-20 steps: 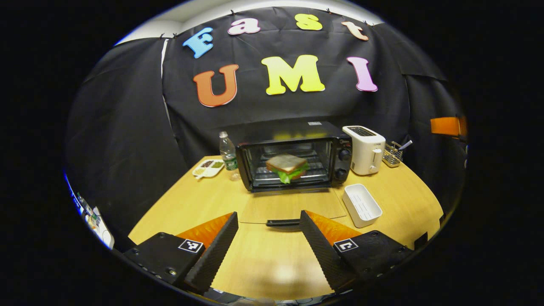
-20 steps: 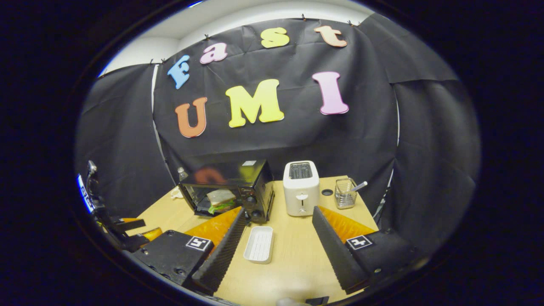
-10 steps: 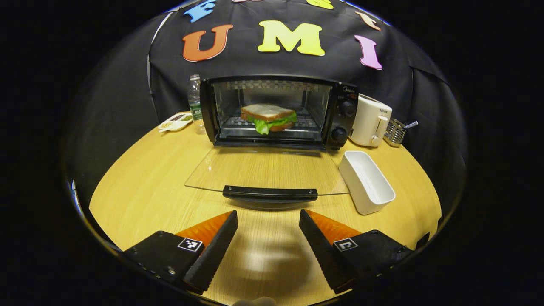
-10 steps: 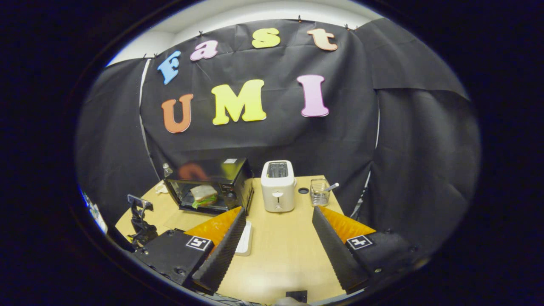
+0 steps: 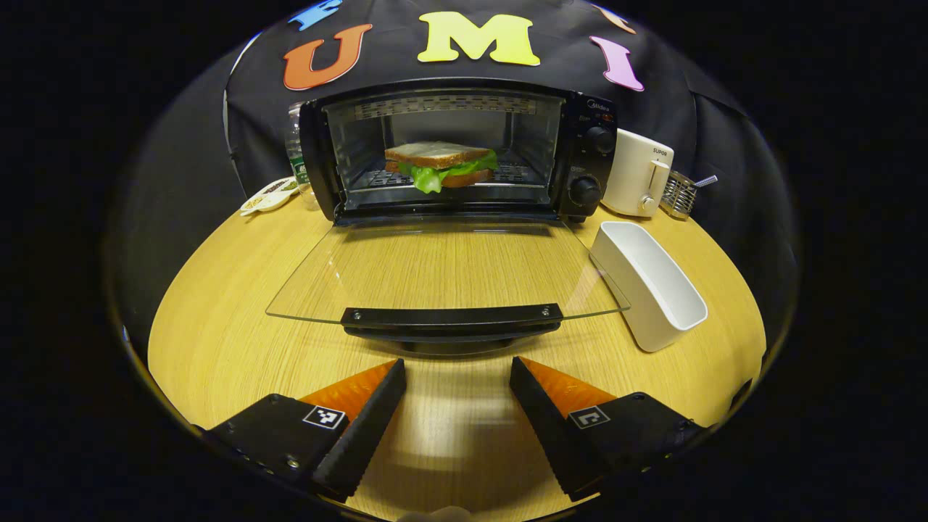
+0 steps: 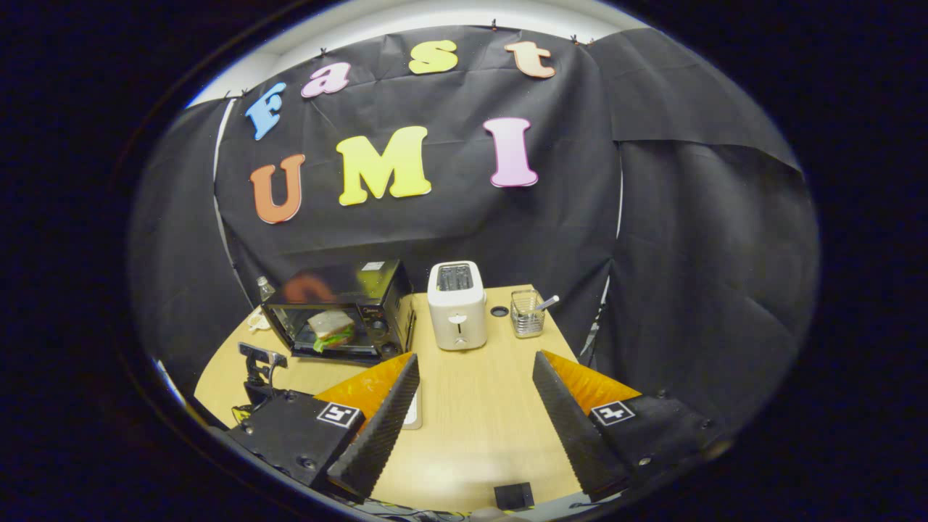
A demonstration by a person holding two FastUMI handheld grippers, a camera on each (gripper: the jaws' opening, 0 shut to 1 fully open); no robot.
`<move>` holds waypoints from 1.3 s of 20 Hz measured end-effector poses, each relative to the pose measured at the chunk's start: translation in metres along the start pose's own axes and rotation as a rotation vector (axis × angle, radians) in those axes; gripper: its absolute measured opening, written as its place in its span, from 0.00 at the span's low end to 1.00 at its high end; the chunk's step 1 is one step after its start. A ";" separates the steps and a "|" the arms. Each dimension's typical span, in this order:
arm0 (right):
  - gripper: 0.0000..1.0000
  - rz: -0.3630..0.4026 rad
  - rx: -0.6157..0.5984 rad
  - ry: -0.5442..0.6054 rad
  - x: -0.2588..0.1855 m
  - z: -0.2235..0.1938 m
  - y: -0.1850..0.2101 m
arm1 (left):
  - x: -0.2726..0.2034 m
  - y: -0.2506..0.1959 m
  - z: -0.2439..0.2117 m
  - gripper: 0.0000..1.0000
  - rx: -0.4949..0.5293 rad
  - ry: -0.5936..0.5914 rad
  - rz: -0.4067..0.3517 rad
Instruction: Open the electric oven with the left hand, put the food in, and close the electric oven.
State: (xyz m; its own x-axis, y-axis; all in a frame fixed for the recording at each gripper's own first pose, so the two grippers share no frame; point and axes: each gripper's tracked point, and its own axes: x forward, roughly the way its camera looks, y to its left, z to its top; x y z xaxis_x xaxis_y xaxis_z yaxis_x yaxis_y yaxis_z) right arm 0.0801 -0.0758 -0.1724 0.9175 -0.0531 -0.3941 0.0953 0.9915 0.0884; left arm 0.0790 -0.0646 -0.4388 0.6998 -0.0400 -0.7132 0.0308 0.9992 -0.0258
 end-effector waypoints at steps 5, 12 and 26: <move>1.00 -0.006 -0.001 0.011 0.003 -0.002 0.009 | 0.005 0.001 0.006 0.95 -0.019 0.003 -0.008; 1.00 0.003 -0.005 0.002 0.007 0.003 0.015 | -0.007 0.000 0.020 1.00 -0.018 -0.020 -0.028; 1.00 -0.015 0.051 0.003 0.008 -0.004 0.001 | -0.026 -0.001 0.100 0.95 -0.036 -0.131 -0.035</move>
State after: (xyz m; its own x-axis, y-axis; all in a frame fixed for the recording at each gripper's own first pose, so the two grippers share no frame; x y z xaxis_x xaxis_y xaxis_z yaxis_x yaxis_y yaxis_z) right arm 0.0856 -0.0750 -0.1792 0.9145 -0.0673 -0.3989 0.1284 0.9833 0.1286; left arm 0.1320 -0.0646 -0.3498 0.7860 -0.0728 -0.6140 0.0331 0.9966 -0.0759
